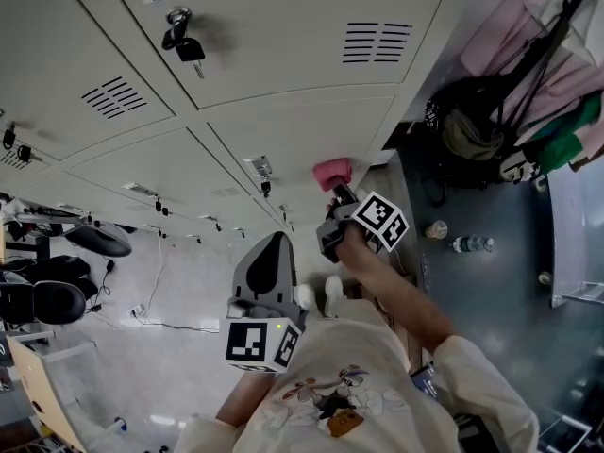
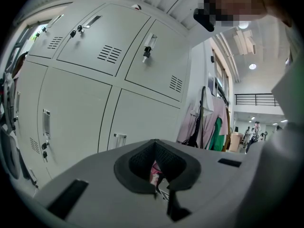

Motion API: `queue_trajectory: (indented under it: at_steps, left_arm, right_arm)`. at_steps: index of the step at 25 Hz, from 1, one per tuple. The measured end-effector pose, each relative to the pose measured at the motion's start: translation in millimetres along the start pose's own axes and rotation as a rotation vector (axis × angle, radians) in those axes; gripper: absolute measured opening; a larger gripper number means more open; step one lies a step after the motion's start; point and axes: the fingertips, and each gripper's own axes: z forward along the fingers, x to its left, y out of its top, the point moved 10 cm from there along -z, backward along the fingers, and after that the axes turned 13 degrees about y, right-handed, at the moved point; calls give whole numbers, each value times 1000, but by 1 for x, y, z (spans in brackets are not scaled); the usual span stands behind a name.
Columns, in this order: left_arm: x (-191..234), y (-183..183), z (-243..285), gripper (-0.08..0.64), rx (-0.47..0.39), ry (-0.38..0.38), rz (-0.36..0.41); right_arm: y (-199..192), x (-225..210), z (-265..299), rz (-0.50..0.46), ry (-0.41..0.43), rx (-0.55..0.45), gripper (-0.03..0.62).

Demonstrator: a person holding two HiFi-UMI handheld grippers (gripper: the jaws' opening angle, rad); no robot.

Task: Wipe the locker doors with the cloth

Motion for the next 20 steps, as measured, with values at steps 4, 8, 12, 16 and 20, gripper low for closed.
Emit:
queue_trajectory:
  at_steps: [4, 8, 12, 16, 20]
  left_arm:
    - [1, 0, 1, 6, 2, 5, 0]
    - [0, -1, 2, 5, 4, 9, 0]
    - [-1, 0, 3, 5, 6, 8, 2]
    - [-1, 0, 3, 6, 6, 11, 6]
    - [-2, 0, 3, 6, 6, 8, 12]
  right_arm:
    - [-5, -18, 4, 22, -49, 9, 83]
    - [-13, -45, 8, 68, -142, 9, 83]
    - [-18, -66, 10, 54, -183, 11, 83]
    - [-19, -76, 13, 51, -207, 22, 81]
    - [-18, -83, 14, -3, -223, 40, 81]
